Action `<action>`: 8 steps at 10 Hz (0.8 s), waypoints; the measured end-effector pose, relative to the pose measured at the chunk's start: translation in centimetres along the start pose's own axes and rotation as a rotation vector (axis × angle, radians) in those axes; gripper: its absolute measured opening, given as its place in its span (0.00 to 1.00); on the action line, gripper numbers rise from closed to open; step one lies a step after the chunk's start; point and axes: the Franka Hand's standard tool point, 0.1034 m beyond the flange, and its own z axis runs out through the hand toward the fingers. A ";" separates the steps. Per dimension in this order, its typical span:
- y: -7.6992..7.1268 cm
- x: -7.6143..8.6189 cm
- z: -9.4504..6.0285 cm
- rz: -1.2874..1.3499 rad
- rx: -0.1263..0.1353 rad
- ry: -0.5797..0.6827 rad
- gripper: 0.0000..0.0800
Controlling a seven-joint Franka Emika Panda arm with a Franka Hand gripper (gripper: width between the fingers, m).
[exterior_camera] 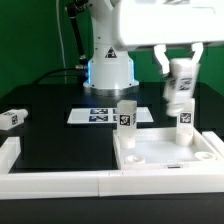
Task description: Assemble square table
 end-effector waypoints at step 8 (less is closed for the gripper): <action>-3.1 3.3 1.4 0.288 0.079 -0.002 0.36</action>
Offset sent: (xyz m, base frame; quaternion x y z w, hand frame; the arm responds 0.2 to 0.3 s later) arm 0.0480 0.0443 0.0283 0.0088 -0.0293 0.2148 0.9762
